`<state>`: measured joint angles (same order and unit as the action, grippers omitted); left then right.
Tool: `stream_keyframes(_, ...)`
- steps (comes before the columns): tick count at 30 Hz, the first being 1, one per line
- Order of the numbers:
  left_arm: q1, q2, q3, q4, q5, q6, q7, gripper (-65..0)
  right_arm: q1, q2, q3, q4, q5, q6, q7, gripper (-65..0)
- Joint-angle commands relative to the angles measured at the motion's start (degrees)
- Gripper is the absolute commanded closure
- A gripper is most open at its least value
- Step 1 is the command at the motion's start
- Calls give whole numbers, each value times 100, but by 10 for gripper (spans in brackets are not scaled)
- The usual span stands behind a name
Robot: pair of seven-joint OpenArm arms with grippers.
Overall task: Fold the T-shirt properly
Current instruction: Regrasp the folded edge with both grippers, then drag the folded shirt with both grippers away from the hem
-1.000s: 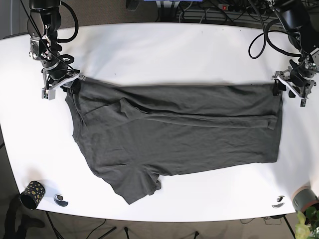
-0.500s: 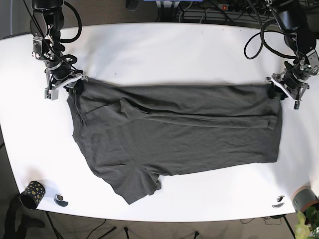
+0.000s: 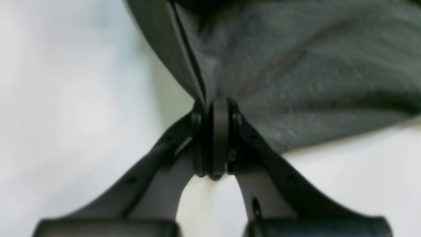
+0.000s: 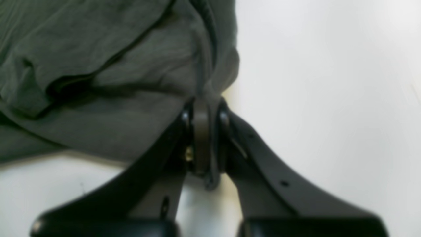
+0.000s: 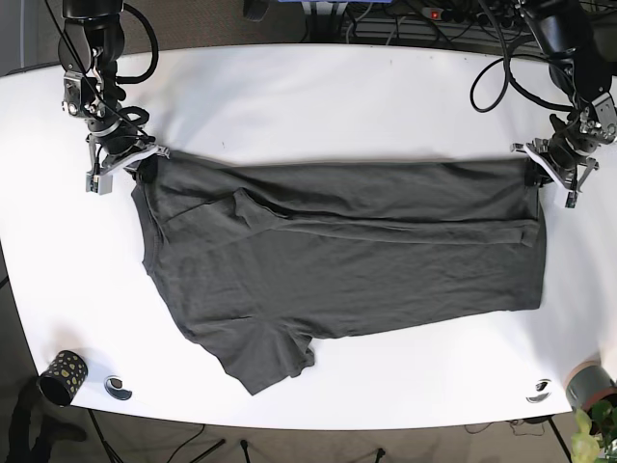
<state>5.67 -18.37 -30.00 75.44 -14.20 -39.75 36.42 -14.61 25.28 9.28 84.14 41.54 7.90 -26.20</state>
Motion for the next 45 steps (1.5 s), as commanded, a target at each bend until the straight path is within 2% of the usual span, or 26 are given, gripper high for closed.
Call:
stream_keyframes(1, 88, -93, -29, 223, 35, -25, 37, 0, -91, 114, 70, 136, 35, 49, 92, 0)
stream_keyframes(13, 932, -181, -240, 1041, 26, -25, 45, -1, -1286, 96, 184, 1138, 44, -3, 110, 0)
stream_keyframes(19, 1380, -383, -468, 1243, 17, -25, 45, -4, -1963, -361, 782, 1533, 35, 41, 101, 0)
stream_keyframes(28, 2022, -400, -574, 1691, 17, -25, 45, -4, -2895, -519, 844, 2131, 44, 49, 101, 0)
stream_keyframes(31, 2206, -400, -591, 1858, 17, -25, 45, -4, -3062, -660, 861, 2228, 35, 49, 101, 0)
stream_keyframes(36, 2356, -400, -591, 1885, 61, -25, 45, -10, -3194, -712, 870, 2228, 35, 49, 101, 0)
stream_keyframes(37, 2373, -409, -591, 1885, 70, -25, 45, -25, -3220, -712, 870, 2228, 35, 49, 101, 0)
stream_keyframes(39, 2435, -409, -591, 1885, 70, -25, 45, -110, -3238, -712, 879, 2228, 35, -3, 101, -10)
stream_keyframes(40, 2444, -418, -591, 1885, 70, -25, 45, -167, -3238, -712, 932, 2228, 35, -3, 101, -36)
stream_keyframes(43, 2453, -444, -679, 1885, 70, -25, 45, -349, -3229, -721, 1213, 2210, 35, -3, 101, -163)
stream_keyframes(45, 2444, -506, -846, 1885, 70, -25, 45, -417, -3220, -721, 1345, 2210, 35, -3, 101, -244)
